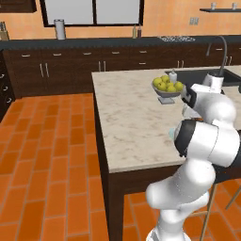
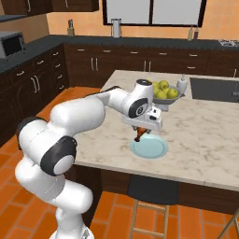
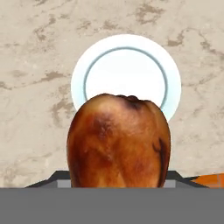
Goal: Pick the chicken drumstick and squash from their plates and place them in the bowl. Then put the bowl in the fridge.
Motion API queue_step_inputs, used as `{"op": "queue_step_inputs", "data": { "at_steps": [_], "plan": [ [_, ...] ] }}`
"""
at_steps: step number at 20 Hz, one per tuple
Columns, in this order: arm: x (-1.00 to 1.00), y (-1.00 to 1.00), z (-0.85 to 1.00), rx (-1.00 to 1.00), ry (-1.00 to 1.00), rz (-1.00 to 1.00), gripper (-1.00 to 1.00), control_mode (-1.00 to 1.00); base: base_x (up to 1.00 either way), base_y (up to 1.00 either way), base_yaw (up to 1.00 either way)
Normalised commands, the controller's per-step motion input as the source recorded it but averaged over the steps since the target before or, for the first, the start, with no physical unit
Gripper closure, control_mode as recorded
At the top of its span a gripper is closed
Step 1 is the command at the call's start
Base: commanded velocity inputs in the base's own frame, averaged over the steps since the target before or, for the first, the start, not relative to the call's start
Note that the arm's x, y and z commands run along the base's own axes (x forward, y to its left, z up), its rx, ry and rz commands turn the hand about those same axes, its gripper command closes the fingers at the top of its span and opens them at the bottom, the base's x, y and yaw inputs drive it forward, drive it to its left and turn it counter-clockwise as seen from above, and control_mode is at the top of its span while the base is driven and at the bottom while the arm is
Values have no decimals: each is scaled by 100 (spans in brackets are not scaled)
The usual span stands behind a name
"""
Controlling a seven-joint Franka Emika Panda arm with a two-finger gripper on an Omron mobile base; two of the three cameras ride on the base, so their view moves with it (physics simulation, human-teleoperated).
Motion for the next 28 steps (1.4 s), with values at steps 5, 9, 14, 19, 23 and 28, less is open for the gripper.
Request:
{"op": "queue_step_inputs", "data": {
  "at_steps": [5, 9, 14, 19, 23, 28],
  "plan": [
    [-80, -10, 23, 0, -12, -12, 100, 100, -14, -16, -3],
    [0, 0, 0, 0, 0, 0, 100, 100, -26, -100, -9],
    [0, 0, 0, 0, 0, 0, 100, 100, 22, -100, 1],
    [0, 0, 0, 0, 0, 0, 100, 100, 33, -100, 2],
    [0, 0, 0, 0, 0, 0, 100, 100, 22, -100, 6],
    [0, 0, 0, 0, 0, 0, 100, 100, 28, -100, 4]
  ]
}}
